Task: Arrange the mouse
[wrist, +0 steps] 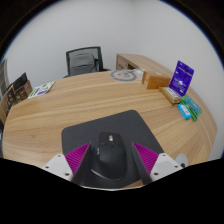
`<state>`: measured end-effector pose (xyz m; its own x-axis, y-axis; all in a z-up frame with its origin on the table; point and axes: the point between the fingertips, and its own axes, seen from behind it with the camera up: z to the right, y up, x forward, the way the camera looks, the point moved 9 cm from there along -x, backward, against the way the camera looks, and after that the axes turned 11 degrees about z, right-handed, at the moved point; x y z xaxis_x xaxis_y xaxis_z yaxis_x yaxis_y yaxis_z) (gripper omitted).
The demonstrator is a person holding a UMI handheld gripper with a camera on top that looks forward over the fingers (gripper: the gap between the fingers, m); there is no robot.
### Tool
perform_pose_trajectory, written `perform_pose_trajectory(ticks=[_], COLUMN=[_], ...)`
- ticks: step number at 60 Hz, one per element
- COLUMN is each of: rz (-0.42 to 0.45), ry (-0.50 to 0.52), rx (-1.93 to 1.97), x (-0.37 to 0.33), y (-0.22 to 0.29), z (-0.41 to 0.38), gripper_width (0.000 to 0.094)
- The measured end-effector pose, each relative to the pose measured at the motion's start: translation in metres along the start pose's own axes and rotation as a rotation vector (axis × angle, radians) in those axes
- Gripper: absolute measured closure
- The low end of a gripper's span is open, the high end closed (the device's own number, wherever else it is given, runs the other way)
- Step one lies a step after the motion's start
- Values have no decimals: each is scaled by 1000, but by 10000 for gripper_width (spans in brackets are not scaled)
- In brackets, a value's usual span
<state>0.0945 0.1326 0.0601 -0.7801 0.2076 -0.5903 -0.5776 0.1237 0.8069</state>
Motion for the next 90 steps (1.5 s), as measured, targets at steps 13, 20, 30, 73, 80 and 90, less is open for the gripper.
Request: perform_pose_trajectory(ticks=[13,20,30,73,80,90], rz=[9,30,75,71,71,81], ry=[-3,11,11,20,28,36], rx=[-14,-22,-37,-7,-2,-10], x=[-31,-84,-187,-412,-414,-416], y=[19,45,75,11,10,11], z=[-4,-11,-23,-60,-60,-60], gripper_width=[81,86,83,84,84,84])
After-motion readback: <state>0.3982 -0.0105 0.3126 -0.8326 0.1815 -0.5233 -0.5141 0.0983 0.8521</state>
